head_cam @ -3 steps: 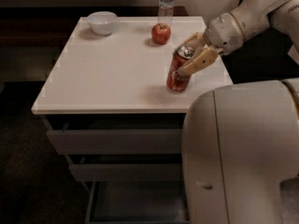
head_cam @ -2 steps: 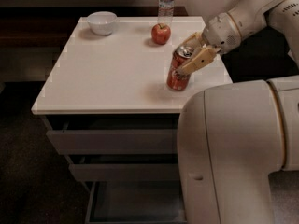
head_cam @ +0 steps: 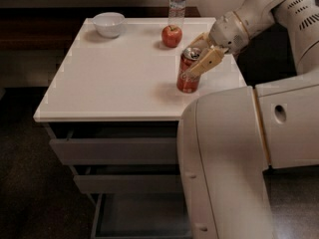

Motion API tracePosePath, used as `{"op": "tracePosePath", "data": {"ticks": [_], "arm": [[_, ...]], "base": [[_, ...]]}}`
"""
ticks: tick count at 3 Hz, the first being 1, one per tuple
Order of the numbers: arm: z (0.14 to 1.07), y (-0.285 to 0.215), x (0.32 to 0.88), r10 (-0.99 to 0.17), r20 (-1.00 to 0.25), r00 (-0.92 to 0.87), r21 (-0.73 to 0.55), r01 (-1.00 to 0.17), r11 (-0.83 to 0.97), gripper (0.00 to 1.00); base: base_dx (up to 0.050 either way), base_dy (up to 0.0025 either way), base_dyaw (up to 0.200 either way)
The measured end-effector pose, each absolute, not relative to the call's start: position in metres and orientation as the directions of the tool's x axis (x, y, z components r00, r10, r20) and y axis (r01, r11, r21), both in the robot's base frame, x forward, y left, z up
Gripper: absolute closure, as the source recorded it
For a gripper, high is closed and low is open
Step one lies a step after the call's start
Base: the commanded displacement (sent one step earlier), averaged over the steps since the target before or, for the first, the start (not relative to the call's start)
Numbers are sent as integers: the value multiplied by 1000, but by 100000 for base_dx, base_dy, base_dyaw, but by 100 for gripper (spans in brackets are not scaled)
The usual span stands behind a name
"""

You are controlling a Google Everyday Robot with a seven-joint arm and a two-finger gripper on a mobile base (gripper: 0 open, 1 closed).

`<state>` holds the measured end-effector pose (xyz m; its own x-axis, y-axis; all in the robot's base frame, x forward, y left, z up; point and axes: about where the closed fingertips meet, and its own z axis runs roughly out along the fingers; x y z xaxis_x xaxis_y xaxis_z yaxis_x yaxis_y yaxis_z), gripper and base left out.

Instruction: Pick coke can from bottom drawer and place on counter

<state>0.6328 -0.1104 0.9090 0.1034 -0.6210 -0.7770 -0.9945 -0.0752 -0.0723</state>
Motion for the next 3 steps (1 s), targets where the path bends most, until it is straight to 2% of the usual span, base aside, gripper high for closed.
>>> {"op": "tracePosePath", "data": {"ticks": [1,2,3], "arm": [[906,-109,644,-624,-767,152,-133,-988,-78,19],[904,-106,653,-626,-755,194,-182,-980,-84,0],[904,-106,653,-626,-755,194,-182,-980,-84,0]], "base": [[0,0,0],[0,0,0],[0,0,0]]}}
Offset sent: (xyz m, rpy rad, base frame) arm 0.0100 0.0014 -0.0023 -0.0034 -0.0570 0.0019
